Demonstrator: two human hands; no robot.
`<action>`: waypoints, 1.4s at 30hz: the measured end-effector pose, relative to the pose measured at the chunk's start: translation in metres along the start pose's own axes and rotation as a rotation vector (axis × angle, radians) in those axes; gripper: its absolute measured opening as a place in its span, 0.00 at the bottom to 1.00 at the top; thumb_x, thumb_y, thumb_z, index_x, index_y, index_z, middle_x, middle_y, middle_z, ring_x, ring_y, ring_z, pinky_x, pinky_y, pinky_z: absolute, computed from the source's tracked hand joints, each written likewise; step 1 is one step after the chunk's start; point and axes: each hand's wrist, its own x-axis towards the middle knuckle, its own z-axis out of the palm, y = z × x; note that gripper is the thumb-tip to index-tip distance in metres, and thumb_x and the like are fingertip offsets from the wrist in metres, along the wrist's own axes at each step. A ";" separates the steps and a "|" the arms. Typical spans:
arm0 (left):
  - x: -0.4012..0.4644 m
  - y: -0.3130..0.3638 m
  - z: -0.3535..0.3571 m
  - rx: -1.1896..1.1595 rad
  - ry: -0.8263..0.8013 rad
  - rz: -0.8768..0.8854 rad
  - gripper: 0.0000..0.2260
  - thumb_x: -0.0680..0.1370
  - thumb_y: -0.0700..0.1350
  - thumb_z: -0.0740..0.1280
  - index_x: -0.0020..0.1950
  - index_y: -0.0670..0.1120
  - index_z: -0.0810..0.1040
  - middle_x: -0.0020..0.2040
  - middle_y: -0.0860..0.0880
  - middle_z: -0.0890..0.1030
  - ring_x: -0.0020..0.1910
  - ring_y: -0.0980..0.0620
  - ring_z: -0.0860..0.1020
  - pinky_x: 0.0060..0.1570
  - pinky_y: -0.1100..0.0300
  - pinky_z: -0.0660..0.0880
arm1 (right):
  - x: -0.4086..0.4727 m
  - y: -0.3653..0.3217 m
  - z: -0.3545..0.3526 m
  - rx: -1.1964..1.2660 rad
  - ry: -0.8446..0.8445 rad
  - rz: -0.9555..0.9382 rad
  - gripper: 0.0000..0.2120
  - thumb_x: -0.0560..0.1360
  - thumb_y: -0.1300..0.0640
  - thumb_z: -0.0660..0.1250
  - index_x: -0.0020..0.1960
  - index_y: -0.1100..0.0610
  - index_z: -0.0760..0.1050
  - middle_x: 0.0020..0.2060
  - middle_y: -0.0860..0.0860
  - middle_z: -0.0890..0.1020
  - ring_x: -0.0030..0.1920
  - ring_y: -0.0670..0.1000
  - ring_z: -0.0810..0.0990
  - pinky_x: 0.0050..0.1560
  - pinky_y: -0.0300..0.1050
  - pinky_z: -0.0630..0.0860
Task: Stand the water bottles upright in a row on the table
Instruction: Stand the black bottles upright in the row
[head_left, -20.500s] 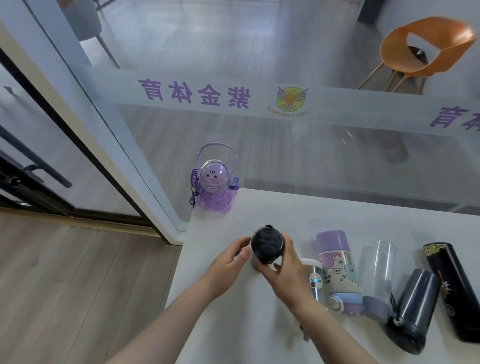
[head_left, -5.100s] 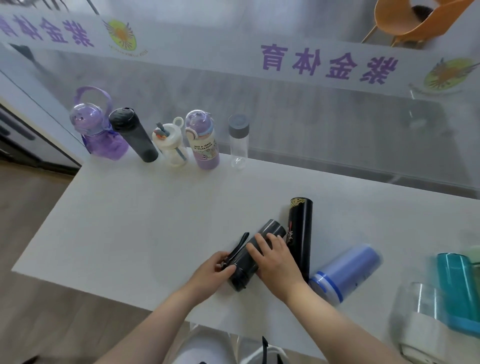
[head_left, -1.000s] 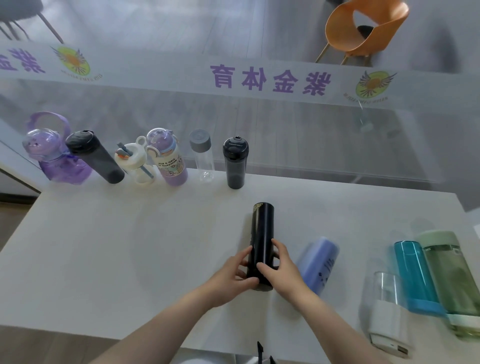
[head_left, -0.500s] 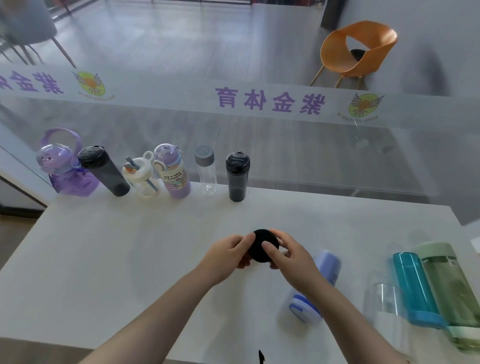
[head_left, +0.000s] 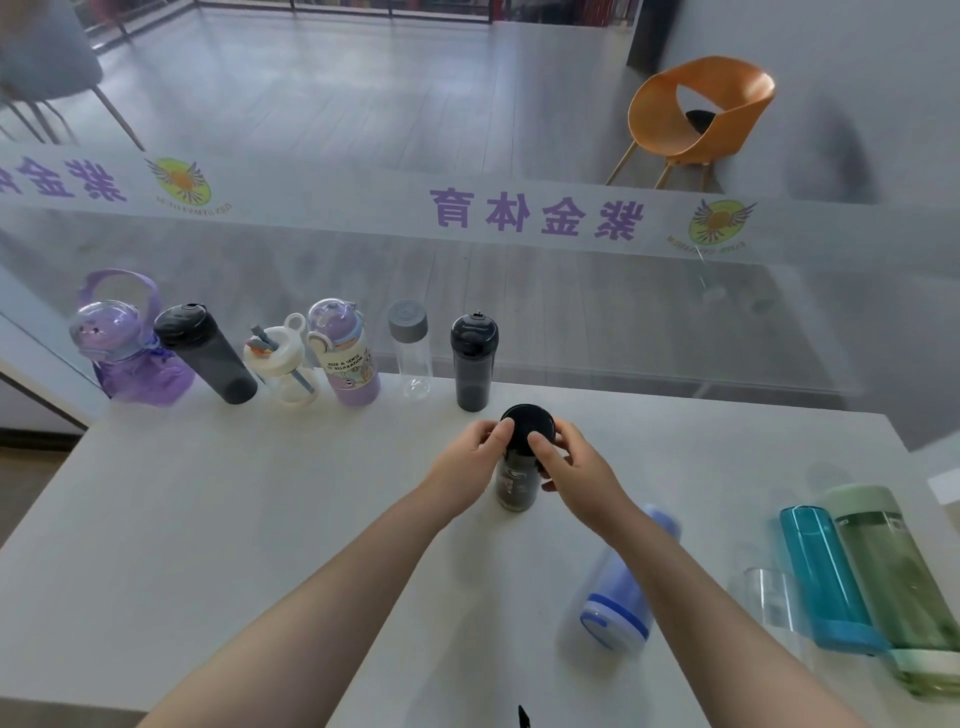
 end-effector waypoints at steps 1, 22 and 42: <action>0.001 0.002 0.002 -0.033 0.001 0.016 0.16 0.79 0.60 0.57 0.59 0.53 0.74 0.53 0.55 0.79 0.53 0.55 0.76 0.61 0.48 0.74 | -0.002 0.003 -0.001 0.013 -0.017 -0.015 0.16 0.76 0.39 0.63 0.63 0.39 0.67 0.58 0.43 0.78 0.50 0.50 0.81 0.55 0.53 0.79; 0.012 -0.125 -0.054 0.836 -0.131 -0.225 0.32 0.78 0.57 0.62 0.77 0.48 0.55 0.78 0.46 0.56 0.76 0.43 0.55 0.72 0.49 0.60 | 0.042 0.036 0.022 -0.015 0.222 -0.140 0.28 0.67 0.57 0.75 0.61 0.44 0.67 0.55 0.43 0.76 0.56 0.45 0.75 0.56 0.51 0.77; 0.006 -0.163 -0.046 1.161 -0.167 -0.227 0.50 0.71 0.64 0.69 0.78 0.51 0.38 0.78 0.45 0.35 0.77 0.40 0.39 0.73 0.40 0.52 | 0.145 0.006 -0.014 -0.060 0.221 -0.127 0.27 0.70 0.58 0.73 0.65 0.51 0.65 0.52 0.48 0.78 0.52 0.54 0.78 0.52 0.47 0.76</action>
